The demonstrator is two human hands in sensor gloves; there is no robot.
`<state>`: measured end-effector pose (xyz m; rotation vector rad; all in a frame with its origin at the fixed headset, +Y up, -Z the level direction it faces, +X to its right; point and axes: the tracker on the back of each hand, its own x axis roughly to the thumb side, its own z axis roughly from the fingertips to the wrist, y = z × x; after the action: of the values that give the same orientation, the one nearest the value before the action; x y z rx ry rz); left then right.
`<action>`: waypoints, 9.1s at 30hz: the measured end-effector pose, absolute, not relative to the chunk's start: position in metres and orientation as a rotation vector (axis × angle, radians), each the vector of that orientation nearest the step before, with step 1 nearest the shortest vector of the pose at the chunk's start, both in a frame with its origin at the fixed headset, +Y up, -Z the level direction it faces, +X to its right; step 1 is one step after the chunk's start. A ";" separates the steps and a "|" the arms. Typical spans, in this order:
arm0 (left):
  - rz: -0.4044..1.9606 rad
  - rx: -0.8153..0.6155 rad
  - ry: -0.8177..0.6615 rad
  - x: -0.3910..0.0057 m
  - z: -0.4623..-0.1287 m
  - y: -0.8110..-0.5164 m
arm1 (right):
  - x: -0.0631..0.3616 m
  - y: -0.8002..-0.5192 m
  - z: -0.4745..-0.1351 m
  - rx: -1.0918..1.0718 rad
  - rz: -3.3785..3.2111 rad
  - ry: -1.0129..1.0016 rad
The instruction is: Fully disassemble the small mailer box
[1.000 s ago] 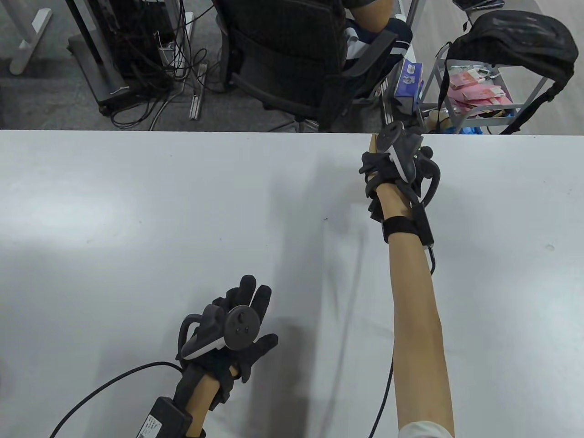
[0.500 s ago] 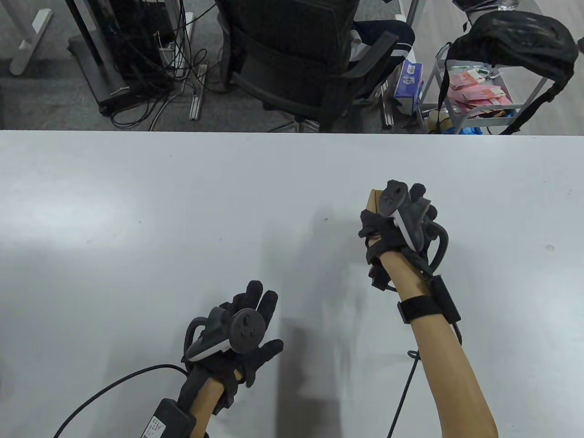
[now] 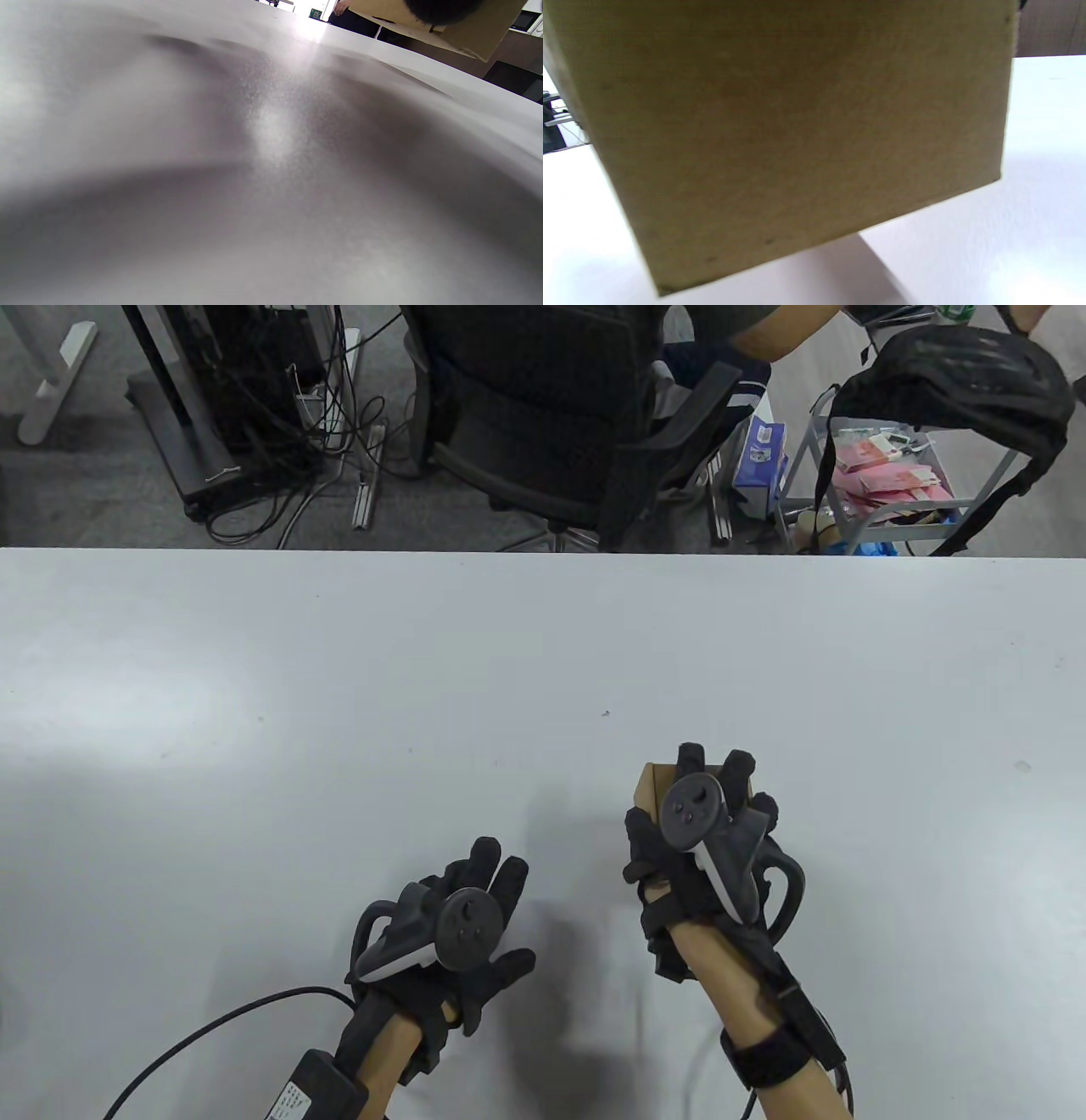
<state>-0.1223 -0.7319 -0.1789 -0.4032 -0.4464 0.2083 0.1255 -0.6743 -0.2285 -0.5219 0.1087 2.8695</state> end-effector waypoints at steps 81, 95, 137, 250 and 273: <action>0.775 -0.297 -0.536 -0.125 -0.237 -0.726 | 0.081 -0.724 -0.154 0.617 3.202 -0.257; 0.748 -0.334 -0.593 -0.129 -0.217 -0.732 | 0.116 -0.693 -0.151 0.807 2.441 0.438; 0.671 -0.307 -0.548 -0.137 -0.209 -0.731 | 0.074 -0.661 -0.113 0.458 3.187 -1.024; 0.614 -0.413 -0.452 -0.134 -0.207 -0.745 | 0.142 -0.706 -0.252 0.015 2.636 0.733; 0.601 -0.417 -0.444 -0.132 -0.205 -0.743 | 0.152 -0.715 -0.188 -0.144 2.432 0.415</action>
<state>-0.1323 -0.7427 -0.2051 -0.4168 -0.4437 0.6009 0.1515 -0.7150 -0.1875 -0.1436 0.4152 2.4316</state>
